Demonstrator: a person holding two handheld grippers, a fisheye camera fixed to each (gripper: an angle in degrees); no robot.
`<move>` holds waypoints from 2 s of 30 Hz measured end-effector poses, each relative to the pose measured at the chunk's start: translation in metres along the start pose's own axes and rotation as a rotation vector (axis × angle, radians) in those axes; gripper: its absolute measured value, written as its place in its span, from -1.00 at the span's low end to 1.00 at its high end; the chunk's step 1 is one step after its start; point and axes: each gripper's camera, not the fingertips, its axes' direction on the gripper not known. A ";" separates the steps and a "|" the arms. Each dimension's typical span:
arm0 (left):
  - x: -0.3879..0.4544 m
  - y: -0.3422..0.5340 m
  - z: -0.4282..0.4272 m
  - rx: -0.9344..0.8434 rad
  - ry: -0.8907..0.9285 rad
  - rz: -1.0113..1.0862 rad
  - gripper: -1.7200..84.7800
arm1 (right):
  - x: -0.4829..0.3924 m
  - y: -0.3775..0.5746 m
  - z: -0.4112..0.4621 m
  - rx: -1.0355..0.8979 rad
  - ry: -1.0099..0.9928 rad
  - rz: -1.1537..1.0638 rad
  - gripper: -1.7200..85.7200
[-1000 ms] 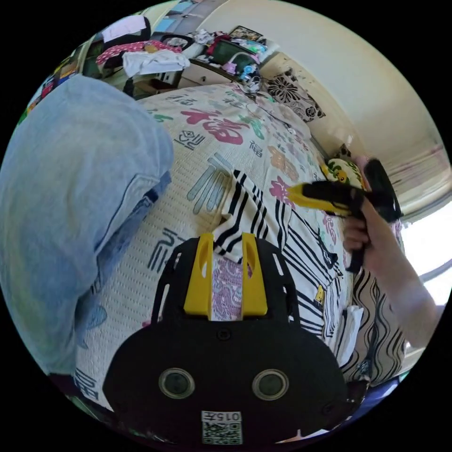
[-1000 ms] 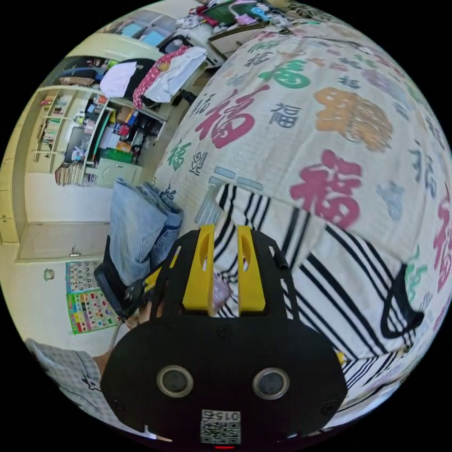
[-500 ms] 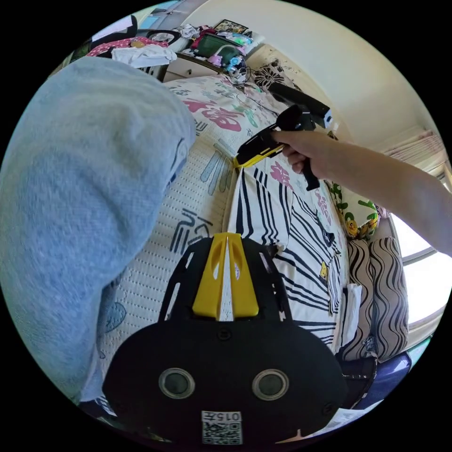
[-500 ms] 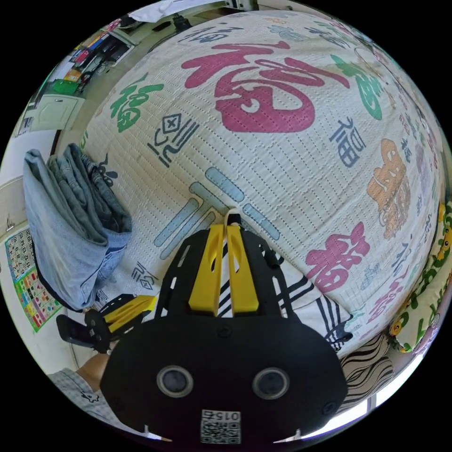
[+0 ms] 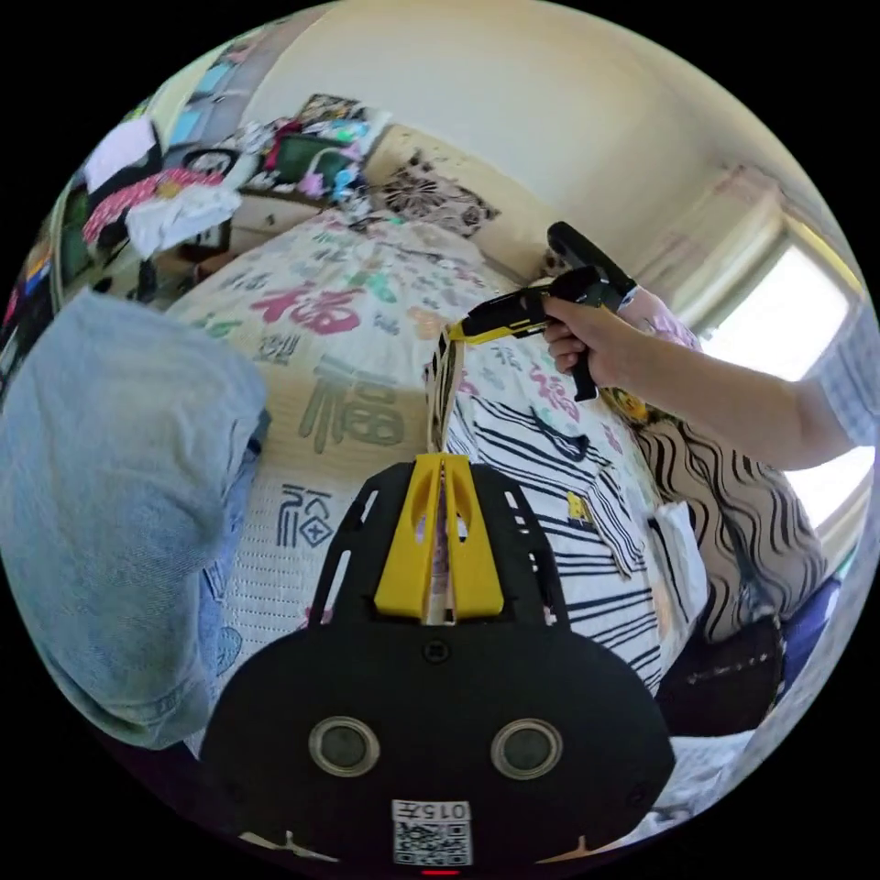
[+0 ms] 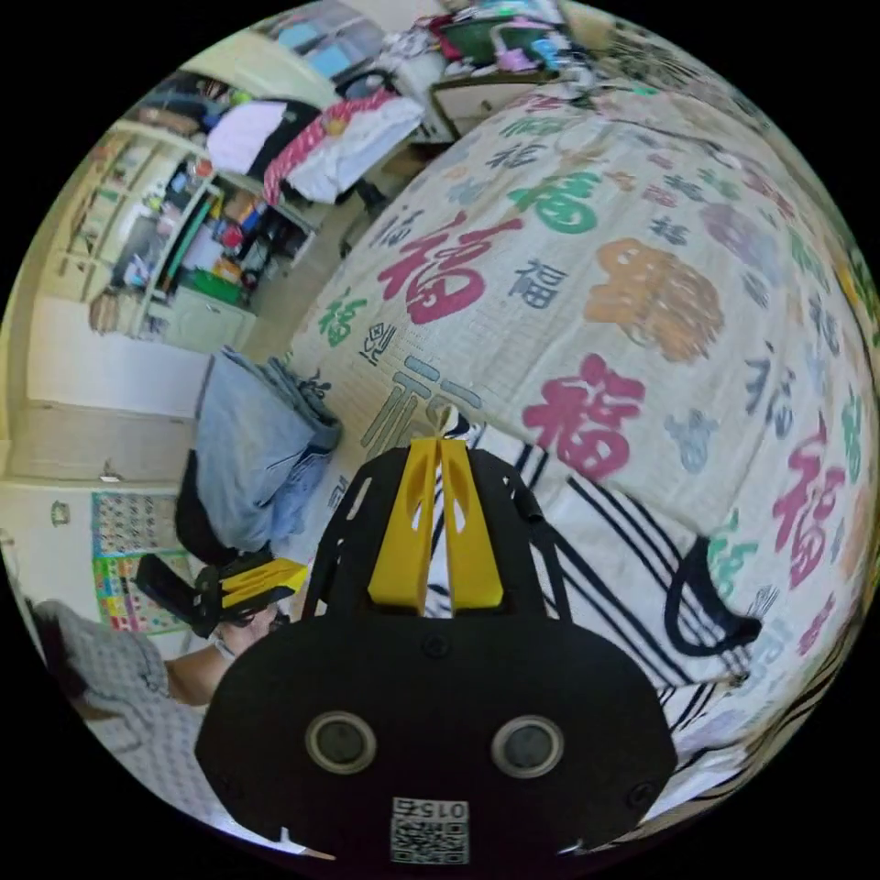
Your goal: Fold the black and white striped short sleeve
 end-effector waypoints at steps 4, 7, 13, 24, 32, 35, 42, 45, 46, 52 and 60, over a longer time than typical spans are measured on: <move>0.064 0.010 0.018 -0.092 0.035 0.180 -0.98 | 0.061 0.088 -0.039 0.027 0.010 0.155 -0.98; 0.096 0.027 0.050 -0.207 0.036 0.244 -0.98 | 0.103 0.144 -0.041 0.027 0.021 0.336 -0.97; 0.105 0.038 0.091 -0.346 0.075 0.175 -0.95 | 0.138 0.188 -0.023 -0.109 0.061 0.423 -0.89; 0.089 -0.015 0.181 -0.466 0.018 -0.060 -0.71 | 0.140 0.121 -0.045 -0.054 0.094 0.216 -0.78; 0.085 0.001 0.211 -0.484 -0.017 -0.445 -0.71 | 0.123 0.057 -0.012 -0.207 0.213 -0.005 -0.90; 0.089 0.000 0.224 -0.489 -0.124 -0.405 -0.84 | 0.125 0.051 -0.017 -0.213 0.210 -0.022 -0.96; 0.076 -0.002 0.236 -0.471 -0.028 -0.400 -0.93 | 0.137 0.053 -0.020 -0.223 0.239 -0.049 -0.93; 0.071 -0.015 0.232 -0.445 -0.018 -0.371 -0.87 | 0.146 0.070 -0.042 -0.170 0.254 -0.013 -0.86; 0.070 -0.023 0.226 -0.405 -0.023 -0.340 -0.86 | 0.150 0.081 -0.053 -0.137 0.254 -0.004 -0.88; 0.056 -0.062 0.246 -0.284 0.041 -0.264 -0.87 | 0.170 0.135 -0.046 -0.283 0.178 -0.017 -0.96; 0.041 -0.054 0.299 -0.426 -0.059 -0.169 -0.97 | 0.216 0.173 -0.052 -0.255 0.174 0.163 -0.98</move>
